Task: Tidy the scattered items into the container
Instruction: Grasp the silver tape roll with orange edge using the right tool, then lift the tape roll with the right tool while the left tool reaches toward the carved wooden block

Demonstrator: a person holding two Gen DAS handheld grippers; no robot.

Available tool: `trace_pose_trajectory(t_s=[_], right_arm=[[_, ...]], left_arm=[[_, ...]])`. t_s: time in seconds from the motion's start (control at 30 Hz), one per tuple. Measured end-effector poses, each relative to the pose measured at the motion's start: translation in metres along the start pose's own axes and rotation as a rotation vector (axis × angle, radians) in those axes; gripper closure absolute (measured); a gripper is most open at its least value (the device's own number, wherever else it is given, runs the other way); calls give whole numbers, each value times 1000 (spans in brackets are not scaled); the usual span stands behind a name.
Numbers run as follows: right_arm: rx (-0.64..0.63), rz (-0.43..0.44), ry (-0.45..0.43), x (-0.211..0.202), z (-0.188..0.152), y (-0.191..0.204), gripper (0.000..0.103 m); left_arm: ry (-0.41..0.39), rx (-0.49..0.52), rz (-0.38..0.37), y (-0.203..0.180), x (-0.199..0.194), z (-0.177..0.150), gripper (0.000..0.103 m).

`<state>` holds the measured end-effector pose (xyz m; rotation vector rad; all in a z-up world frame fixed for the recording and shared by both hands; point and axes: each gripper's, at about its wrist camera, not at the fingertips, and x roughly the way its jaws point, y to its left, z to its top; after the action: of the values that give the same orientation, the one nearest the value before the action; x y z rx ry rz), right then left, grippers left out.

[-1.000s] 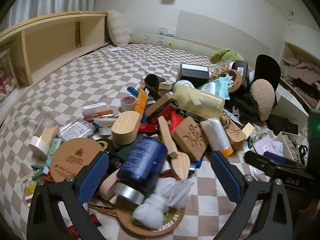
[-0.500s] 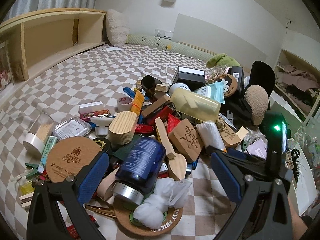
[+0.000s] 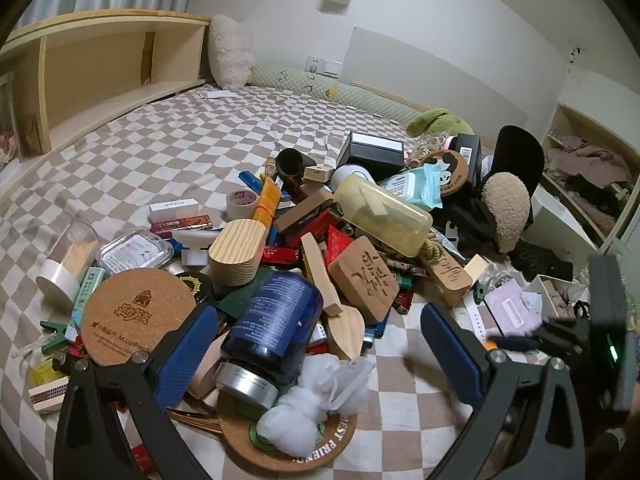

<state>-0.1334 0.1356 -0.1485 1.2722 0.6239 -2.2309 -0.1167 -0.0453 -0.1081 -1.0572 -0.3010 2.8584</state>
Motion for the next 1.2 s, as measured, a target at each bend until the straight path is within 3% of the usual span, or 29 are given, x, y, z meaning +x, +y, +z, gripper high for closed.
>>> trace_pose_trajectory(t_s=[0.1, 0.23, 0.4, 0.47, 0.57, 0.8, 0.9, 1.2], right_arm=[[-124, 36, 58, -9, -18, 8, 56], [-127, -35, 74, -7, -28, -5, 56], [82, -69, 32, -18, -36, -35, 54], [163, -43, 26, -22, -40, -40, 35], [312, -8, -11, -29, -44, -44, 20], [821, -3, -154, -12, -45, -45, 17], [913, -49, -181, 1, -37, -35, 17], [962, -219, -181, 32, -17, -27, 17]], left_arm=[[-1, 8, 5, -2, 0, -1, 1], [0, 19, 8, -5, 1, -2, 1], [11, 19, 1, -6, 3, -3, 1], [13, 17, 0, -5, 4, -4, 1], [12, 2, -7, -4, 3, -2, 1], [3, -13, -18, -1, 0, -1, 1], [0, -22, -23, 2, -1, 0, 1], [0, -37, -15, 10, -2, 2, 1]])
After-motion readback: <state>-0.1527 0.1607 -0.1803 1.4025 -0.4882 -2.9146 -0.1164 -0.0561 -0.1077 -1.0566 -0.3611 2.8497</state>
